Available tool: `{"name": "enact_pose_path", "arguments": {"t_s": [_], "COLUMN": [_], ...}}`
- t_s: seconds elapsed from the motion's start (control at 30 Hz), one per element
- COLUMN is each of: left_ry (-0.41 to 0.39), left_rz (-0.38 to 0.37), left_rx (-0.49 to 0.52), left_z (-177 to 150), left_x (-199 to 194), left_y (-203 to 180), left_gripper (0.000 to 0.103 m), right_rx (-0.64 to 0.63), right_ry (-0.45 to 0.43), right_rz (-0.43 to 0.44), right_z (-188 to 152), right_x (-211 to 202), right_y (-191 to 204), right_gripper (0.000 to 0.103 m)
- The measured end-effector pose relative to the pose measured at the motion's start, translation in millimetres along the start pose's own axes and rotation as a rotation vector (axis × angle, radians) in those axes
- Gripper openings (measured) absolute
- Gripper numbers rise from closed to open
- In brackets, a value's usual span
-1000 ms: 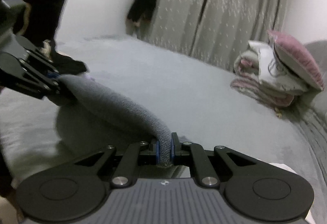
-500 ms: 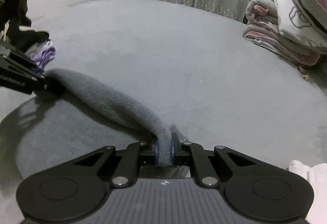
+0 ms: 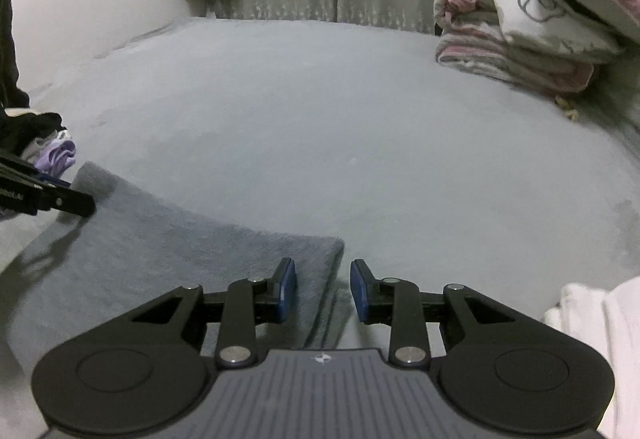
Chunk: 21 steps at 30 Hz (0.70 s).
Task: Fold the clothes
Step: 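Lay the folded edge down and open both grippers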
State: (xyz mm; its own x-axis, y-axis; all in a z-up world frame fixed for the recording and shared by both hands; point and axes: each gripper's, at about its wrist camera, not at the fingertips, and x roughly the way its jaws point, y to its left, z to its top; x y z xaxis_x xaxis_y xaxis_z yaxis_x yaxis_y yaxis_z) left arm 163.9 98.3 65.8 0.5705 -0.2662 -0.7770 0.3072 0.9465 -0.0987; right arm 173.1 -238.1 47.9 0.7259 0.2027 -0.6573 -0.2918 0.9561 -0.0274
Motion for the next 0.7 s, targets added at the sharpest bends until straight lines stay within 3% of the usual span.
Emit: {"name": "enact_pose_path", "arguments": {"t_s": [0.23, 0.7], "left_ry": [0.001, -0.04], "left_rz": [0.056, 0.141], "left_rx": [0.05, 0.08], "left_z": [-3.1, -14.3], "left_x": [8.1, -13.1], "left_y": [-14.1, -19.6], "left_gripper": [0.026, 0.026], "right_rx": [-0.015, 0.005], "right_ry": [0.032, -0.009], "right_rz": [-0.034, -0.076], "right_z": [-5.0, -3.5], "right_x": [8.5, -11.9], "right_y": [9.1, 26.6], "right_gripper": [0.03, 0.032]}}
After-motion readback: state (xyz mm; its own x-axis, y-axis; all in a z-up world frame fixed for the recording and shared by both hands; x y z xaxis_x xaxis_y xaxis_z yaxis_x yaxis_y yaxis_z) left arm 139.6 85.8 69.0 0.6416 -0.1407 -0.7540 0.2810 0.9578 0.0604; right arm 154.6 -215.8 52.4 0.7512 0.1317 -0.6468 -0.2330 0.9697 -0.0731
